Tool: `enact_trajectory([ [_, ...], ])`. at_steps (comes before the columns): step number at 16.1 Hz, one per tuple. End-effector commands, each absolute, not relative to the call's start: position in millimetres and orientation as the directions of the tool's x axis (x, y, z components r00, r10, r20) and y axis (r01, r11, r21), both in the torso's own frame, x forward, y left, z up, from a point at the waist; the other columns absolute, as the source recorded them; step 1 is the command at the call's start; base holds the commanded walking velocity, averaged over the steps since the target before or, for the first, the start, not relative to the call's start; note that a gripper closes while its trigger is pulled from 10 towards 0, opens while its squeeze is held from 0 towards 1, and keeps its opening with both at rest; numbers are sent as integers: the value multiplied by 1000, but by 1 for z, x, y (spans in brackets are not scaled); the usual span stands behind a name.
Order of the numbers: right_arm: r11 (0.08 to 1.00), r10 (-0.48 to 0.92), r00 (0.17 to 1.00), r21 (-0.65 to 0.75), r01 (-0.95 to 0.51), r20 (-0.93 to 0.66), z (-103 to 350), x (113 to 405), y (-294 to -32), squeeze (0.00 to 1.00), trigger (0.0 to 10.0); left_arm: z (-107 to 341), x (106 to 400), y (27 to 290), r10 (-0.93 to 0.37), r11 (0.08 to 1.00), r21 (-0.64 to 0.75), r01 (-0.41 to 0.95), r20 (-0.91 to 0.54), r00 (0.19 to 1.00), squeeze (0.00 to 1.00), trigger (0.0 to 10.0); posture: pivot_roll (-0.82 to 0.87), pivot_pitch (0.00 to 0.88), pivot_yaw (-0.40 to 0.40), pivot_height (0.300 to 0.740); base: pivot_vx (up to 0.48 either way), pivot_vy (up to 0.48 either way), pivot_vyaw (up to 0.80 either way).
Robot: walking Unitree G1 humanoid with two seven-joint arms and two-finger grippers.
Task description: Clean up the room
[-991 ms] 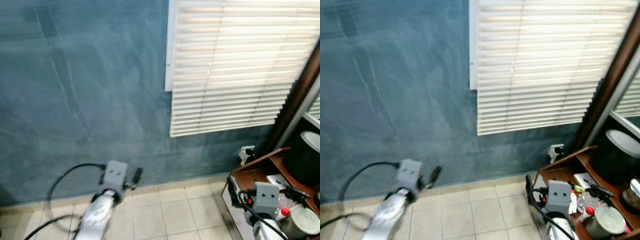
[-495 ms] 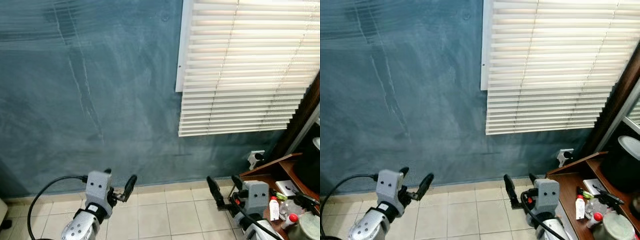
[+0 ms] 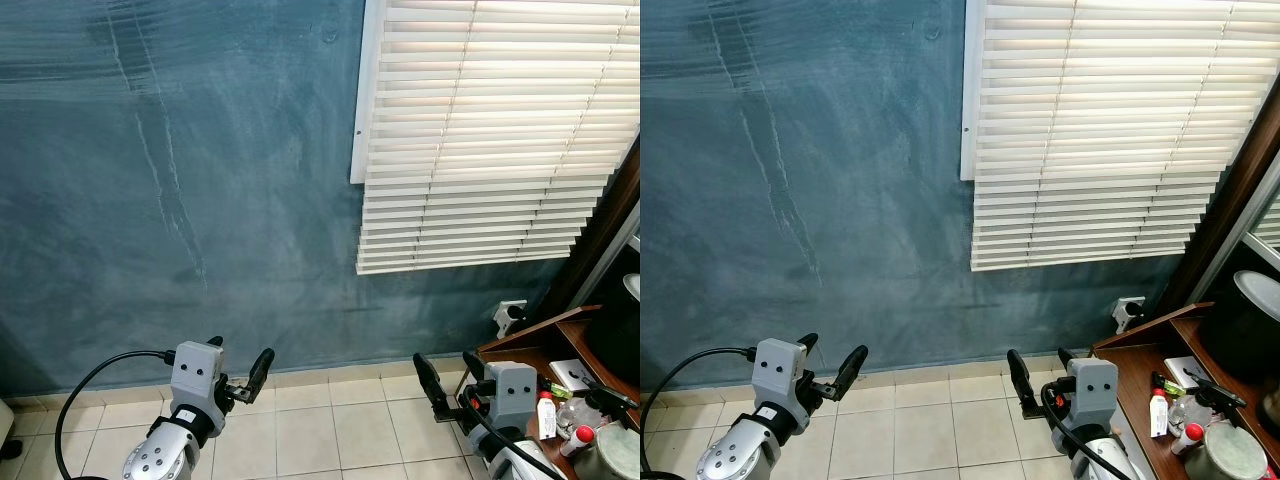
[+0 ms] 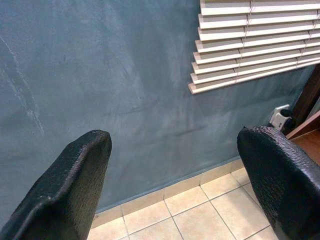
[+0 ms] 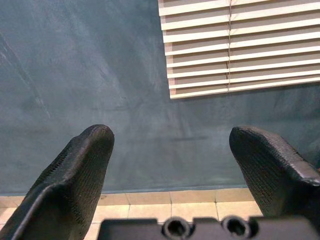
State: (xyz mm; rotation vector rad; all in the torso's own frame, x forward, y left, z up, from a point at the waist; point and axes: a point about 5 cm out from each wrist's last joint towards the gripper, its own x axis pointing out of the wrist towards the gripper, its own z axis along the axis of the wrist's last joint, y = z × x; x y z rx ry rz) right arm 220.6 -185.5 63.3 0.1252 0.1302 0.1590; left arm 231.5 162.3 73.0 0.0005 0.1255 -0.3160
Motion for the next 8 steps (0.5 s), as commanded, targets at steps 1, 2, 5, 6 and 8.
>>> enact_trajectory([
  [1, 978, 170, 978, 145, -152, -121, 63, 220, -186, 0, 10000, 77, 233, 161, -321, 947, -15, 321, -114, 940, 0, 10000, -49, 0, -16, 740, 0, 0, 0],
  [2, 978, 170, 978, 145, -152, -121, 63, 220, -186, 0, 10000, 77, 233, 161, -321, 947, -15, 321, -114, 940, 0, 10000, -49, 0, -16, 740, 0, 0, 0],
  [5, 978, 170, 978, 145, -152, -121, 63, 220, -186, 0, 10000, 77, 233, 161, -321, 947, -15, 321, -114, 940, 0, 10000, -49, 0, -16, 740, 0, 0, 0],
  [6, 978, 170, 978, 145, -152, -121, 63, 220, -186, 0, 10000, 77, 233, 161, -321, 947, -15, 321, -114, 940, 0, 10000, -49, 0, -16, 740, 0, 0, 0],
  [8, 979, 175, 976, 128, -158, -133, 67, 252, -166, 0, 10000, 86, 241, 186, -231, 968, 48, 246, -206, 951, 0, 10000, 136, 0, 57, 740, 0, 0, 0],
])
